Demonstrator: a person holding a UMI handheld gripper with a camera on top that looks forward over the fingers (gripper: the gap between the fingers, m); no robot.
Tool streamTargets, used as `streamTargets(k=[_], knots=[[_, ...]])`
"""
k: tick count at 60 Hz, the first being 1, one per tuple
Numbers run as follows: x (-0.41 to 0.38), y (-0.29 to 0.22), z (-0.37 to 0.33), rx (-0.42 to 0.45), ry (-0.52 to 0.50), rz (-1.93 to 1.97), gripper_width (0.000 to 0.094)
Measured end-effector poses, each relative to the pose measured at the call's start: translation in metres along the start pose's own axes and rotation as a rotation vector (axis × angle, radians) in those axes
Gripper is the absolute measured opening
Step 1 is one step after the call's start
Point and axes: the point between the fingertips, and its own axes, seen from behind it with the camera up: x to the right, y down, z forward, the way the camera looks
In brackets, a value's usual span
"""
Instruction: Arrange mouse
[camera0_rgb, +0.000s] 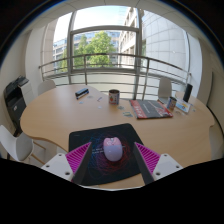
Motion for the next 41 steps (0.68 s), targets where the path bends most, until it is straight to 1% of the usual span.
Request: streamTargets(k=[11, 22, 34, 41], knots=[[-0.010, -0.003, -0.099, 0.057, 0.062, -0.009, 0.0851], [-0.028, 0.019, -0.167, 0.067, 0.083, -0.021, 0.0845], [-0.039, 0.039, -0.201, 0.052, 0.083, -0.010, 0.0842], [-0.035, 0.043, -0.205, 0.056, 0.097, -0.018, 0.0843]])
